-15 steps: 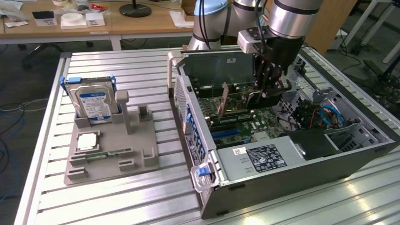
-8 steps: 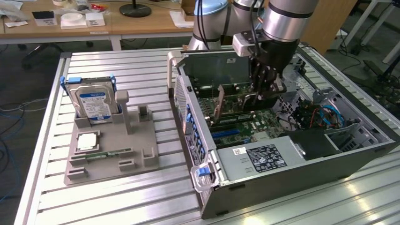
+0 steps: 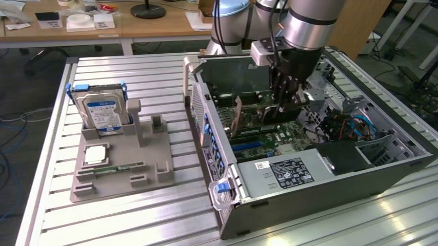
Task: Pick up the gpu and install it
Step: 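Insert the gpu into the slot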
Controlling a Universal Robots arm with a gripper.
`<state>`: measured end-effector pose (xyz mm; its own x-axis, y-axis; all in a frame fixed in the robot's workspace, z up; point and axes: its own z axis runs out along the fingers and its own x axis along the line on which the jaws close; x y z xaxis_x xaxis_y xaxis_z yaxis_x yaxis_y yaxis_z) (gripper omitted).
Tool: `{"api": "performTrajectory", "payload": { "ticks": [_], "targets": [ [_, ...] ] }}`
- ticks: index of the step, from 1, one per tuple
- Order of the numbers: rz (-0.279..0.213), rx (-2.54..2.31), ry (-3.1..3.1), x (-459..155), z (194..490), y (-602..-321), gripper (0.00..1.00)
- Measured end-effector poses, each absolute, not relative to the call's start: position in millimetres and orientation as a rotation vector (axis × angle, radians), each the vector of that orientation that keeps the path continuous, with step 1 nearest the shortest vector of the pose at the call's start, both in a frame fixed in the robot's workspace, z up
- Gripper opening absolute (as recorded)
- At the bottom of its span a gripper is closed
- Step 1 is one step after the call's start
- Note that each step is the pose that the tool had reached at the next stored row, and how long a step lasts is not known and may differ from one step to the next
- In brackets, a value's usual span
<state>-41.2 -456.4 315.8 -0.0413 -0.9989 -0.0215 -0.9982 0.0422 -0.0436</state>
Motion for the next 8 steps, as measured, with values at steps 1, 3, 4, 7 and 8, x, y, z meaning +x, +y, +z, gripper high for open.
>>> {"api": "performTrajectory", "payload": {
  "ticks": [1, 3, 4, 7, 8],
  "targets": [
    [-0.026, -2.143, 2.234, -42.0, 315.0, -456.4, 0.26],
    [-0.027, -2.143, 2.235, -43.2, 314.0, -456.6, 0.26],
    [-0.027, -2.144, 2.235, -43.6, 313.7, -456.8, 0.26],
    [-0.028, -2.144, 2.235, -44.9, 312.2, -457.4, 0.26],
    [-0.028, -2.144, 2.235, -45.6, 311.1, -457.4, 0.26]
  ]
}}
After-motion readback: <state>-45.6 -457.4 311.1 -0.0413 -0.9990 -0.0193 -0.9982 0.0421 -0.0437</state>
